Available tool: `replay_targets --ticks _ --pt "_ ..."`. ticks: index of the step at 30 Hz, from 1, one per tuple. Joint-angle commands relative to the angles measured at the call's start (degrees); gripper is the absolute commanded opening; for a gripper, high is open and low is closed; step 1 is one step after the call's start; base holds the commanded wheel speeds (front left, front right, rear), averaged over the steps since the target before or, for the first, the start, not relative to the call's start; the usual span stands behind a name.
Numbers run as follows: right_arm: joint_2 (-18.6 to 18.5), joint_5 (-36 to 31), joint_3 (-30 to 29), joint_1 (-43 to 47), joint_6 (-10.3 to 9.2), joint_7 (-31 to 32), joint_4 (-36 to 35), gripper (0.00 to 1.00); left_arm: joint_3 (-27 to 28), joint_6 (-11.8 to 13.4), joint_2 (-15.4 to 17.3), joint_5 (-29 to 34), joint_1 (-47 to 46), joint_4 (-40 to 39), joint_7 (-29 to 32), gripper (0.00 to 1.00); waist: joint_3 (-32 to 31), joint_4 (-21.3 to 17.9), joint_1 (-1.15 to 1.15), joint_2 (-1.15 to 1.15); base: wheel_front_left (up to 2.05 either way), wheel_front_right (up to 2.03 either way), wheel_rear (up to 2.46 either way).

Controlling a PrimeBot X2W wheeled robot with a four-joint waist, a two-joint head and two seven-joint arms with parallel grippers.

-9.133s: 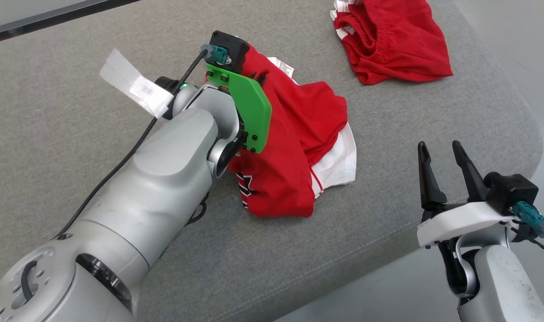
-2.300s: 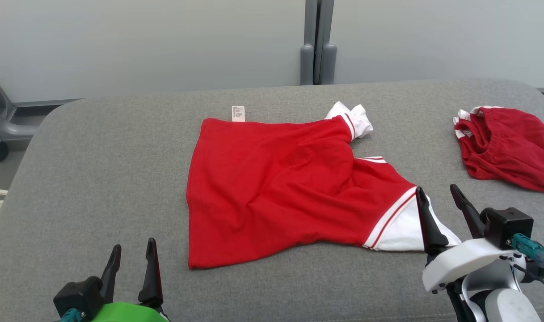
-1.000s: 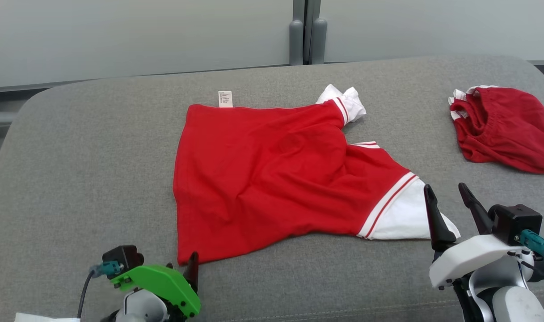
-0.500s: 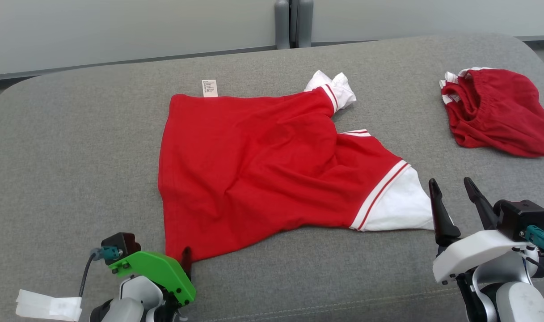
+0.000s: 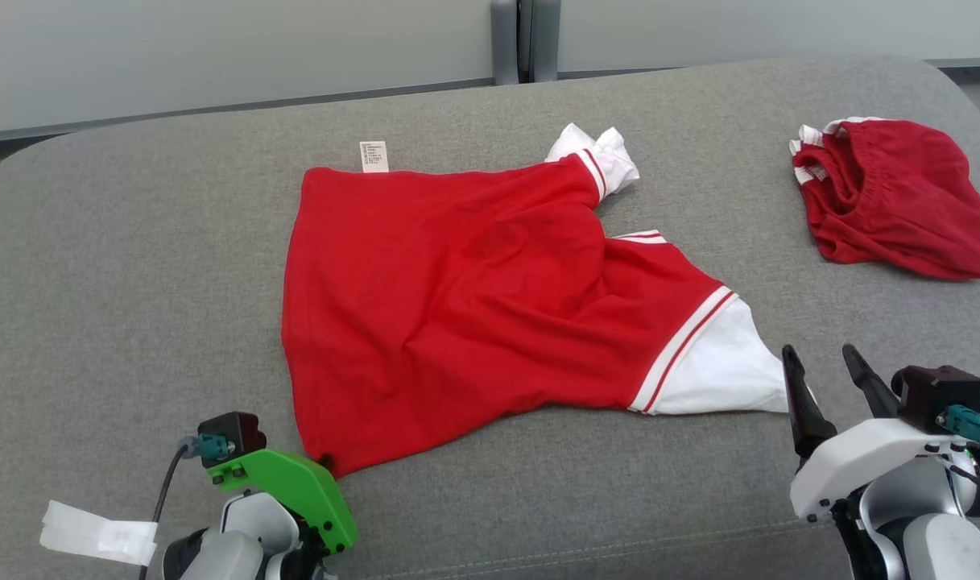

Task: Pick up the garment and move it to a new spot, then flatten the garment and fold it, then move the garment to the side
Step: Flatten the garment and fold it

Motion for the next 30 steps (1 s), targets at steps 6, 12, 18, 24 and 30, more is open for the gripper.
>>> replay_targets --ticks 6,12,18,24,30 --pt "-1.55 0.73 -3.56 -1.73 -0.02 3.07 6.36 1.00 -0.02 -0.33 1.19 1.21 0.10 -3.88 -2.17 0.00 0.26 1.12 0.00 0.00 0.00 0.00 0.00" --pt "-2.37 3.16 -5.31 -4.44 -0.02 4.53 13.65 1.00 -0.13 0.37 1.77 1.77 1.12 -7.54 -2.96 0.00 0.51 2.24 0.00 0.00 0.00 0.00 0.00" --pt "-3.10 7.05 -5.03 -7.92 -0.02 5.22 22.25 1.00 -1.12 1.03 1.70 2.40 1.68 -10.73 -2.45 0.00 0.59 3.37 0.00 0.00 0.00 0.00 0.00" --pt "-4.37 11.76 -3.57 -10.39 -0.02 6.16 27.99 1.00 -1.79 1.46 1.53 2.67 2.37 -12.29 -2.18 0.00 0.63 4.04 0.00 0.00 0.00 0.00 0.00" --pt "-5.83 14.86 -1.42 -12.45 -0.02 6.41 31.08 0.72 -1.89 1.67 1.84 2.68 2.43 -13.25 -2.34 0.00 0.98 4.00 0.00 0.00 0.00 0.00 0.00"
